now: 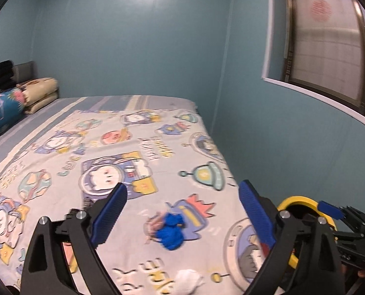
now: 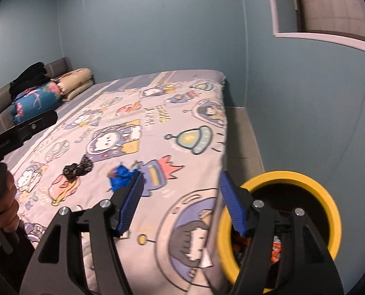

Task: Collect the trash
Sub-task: 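Move both tools back over the bed toward the black bag and tissue, then grasp the black plastic bag with the left tool while the right tool grasps white tissue, then carry the black bag and white tissue over the yellow bin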

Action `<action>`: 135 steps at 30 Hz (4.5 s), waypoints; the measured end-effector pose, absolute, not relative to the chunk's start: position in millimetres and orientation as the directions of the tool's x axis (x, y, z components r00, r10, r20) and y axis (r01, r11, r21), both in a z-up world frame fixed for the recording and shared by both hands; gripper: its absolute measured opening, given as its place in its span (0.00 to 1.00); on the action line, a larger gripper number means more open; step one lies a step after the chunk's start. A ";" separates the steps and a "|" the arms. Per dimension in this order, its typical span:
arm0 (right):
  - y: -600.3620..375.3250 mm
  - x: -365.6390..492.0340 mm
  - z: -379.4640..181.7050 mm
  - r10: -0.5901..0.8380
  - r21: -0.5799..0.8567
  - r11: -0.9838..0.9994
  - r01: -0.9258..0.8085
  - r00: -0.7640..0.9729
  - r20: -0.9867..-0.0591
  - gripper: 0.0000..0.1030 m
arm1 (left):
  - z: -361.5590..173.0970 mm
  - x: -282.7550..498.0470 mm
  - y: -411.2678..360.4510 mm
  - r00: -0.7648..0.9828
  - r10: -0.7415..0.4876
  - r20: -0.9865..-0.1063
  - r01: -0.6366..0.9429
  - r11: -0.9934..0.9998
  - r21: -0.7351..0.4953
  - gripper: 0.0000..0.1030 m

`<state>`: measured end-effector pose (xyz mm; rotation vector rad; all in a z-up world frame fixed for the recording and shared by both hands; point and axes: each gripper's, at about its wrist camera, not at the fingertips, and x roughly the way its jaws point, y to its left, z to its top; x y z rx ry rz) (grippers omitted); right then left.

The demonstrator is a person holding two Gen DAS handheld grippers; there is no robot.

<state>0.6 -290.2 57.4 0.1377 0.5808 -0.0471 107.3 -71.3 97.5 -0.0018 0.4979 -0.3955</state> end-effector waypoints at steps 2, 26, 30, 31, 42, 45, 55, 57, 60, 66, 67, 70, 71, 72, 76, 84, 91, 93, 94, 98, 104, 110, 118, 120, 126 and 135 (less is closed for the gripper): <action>-277.4 4.4 57.5 0.014 0.116 0.991 0.060 0.833 -0.552 0.59 | 95.5 113.9 -56.6 0.810 -0.344 -0.475 0.339 0.935 -0.098 0.88; -171.0 39.8 -2.6 0.154 0.110 0.988 -0.107 0.701 -0.696 0.64 | 2.5 210.9 54.1 0.792 -0.068 -0.607 0.063 0.998 -0.030 0.90; -157.1 43.5 -21.8 0.168 0.117 0.986 -0.121 0.662 -0.730 0.64 | -23.8 232.0 64.0 0.767 -0.040 -0.641 0.033 0.999 -0.022 0.90; -152.5 44.1 -28.0 0.172 0.118 0.985 -0.127 0.649 -0.741 0.64 | -30.8 238.2 66.2 0.761 -0.029 -0.648 0.027 1.000 -0.013 0.90; -115.3 51.7 -87.5 0.175 0.107 0.981 -0.162 0.506 -0.845 0.63 | -90.8 285.7 94.7 0.697 0.005 -0.717 -0.009 1.000 -0.002 0.90; -113.9 54.6 -97.0 0.168 0.105 0.982 -0.155 0.481 -0.861 0.57 | -100.3 294.6 100.0 0.675 -0.011 -0.737 -0.013 1.000 -0.026 0.90; -106.1 59.6 -118.3 0.129 0.069 0.986 -0.153 0.424 -0.896 0.45 | -122.6 314.5 77.1 0.636 -0.035 -0.771 0.074 0.997 0.016 0.77; -105.1 60.3 -120.9 0.121 0.064 0.987 -0.149 0.420 -0.899 0.43 | -125.2 319.0 72.5 0.630 -0.036 -0.776 0.083 0.996 0.022 0.71; -101.7 60.9 -122.4 0.123 0.063 0.986 -0.154 0.415 -0.901 0.36 | -126.2 320.7 68.0 0.628 -0.040 -0.777 0.095 0.995 0.025 0.62; -93.8 59.1 -120.9 0.126 0.055 0.983 -0.176 0.421 -0.898 0.24 | -120.0 316.1 61.2 0.642 -0.058 -0.765 0.128 0.991 0.032 0.22; -94.2 59.8 -121.5 0.128 0.058 0.983 -0.176 0.419 -0.899 0.22 | -122.3 316.7 62.0 0.621 -0.090 -0.778 0.139 0.990 -0.003 0.22; -93.3 59.3 -120.6 0.128 0.053 0.982 -0.182 0.427 -0.895 0.20 | -127.5 314.3 55.7 0.632 -0.054 -0.773 0.142 0.989 0.047 0.22; -93.2 59.3 -120.3 0.128 0.052 0.982 -0.184 0.429 -0.894 0.19 | -127.5 313.2 53.0 0.637 -0.046 -0.769 0.147 0.987 0.063 0.22; -93.2 58.8 -119.3 0.129 0.053 0.982 -0.184 0.431 -0.893 0.19 | -126.5 313.4 52.7 0.639 -0.048 -0.768 0.150 0.987 0.063 0.21; -93.6 58.2 -116.1 0.132 0.054 0.981 -0.184 0.441 -0.888 0.18 | -125.9 314.6 54.7 0.632 -0.068 -0.772 0.151 0.988 0.036 0.21; -100.1 56.2 -98.3 0.153 0.071 0.981 -0.181 0.495 -0.855 0.17 | -109.1 306.5 60.1 0.643 -0.153 -0.750 0.182 0.982 -0.044 0.17; -106.4 57.6 -100.6 0.162 0.086 0.981 -0.172 0.494 -0.854 0.17 | -90.7 295.2 52.5 0.653 -0.230 -0.721 0.227 0.968 -0.104 0.17; -109.0 57.2 -98.9 0.165 0.092 0.982 -0.167 0.500 -0.850 0.17 | -84.8 292.0 51.4 0.659 -0.241 -0.713 0.230 0.966 -0.115 0.17; -110.3 57.3 -97.9 0.165 0.094 0.982 -0.164 0.504 -0.848 0.17 | -81.1 289.9 51.5 0.659 -0.255 -0.707 0.235 0.964 -0.129 0.17; -117.8 58.1 -89.5 0.172 0.105 0.982 -0.155 0.524 -0.834 0.17 | -66.5 278.3 49.4 0.672 -0.272 -0.688 0.246 0.959 -0.140 0.17; -134.0 55.4 -69.3 0.185 0.126 0.982 -0.143 0.558 -0.809 0.17 | -52.1 252.6 35.8 0.671 -0.290 -0.683 0.276 0.952 -0.133 0.17; -161.8 46.4 -44.4 0.185 0.137 0.983 -0.125 0.602 -0.777 0.17 | -40.7 227.1 14.5 0.658 -0.300 -0.690 0.315 0.943 -0.109 0.17; -211.1 31.0 -16.2 0.125 0.105 0.992 -0.071 0.667 -0.735 0.17 | -8.9 189.7 -29.8 0.667 -0.338 -0.664 0.380 0.921 -0.087 0.17; -226.6 26.7 -9.7 0.105 0.100 0.994 -0.047 0.684 -0.722 0.17 | -0.2 180.3 -44.7 0.667 -0.359 -0.653 0.405 0.910 -0.087 0.17; -271.1 7.9 10.2 0.035 0.084 0.996 0.031 0.728 -0.684 0.17 | 20.7 154.3 -89.1 0.666 -0.415 -0.620 0.481 0.874 -0.069 0.17; -334.6 -17.8 27.6 -0.076 0.062 0.986 0.152 0.762 -0.643 0.17 | 42.7 119.2 -150.1 0.646 -0.495 -0.581 0.580 0.813 -0.048 0.17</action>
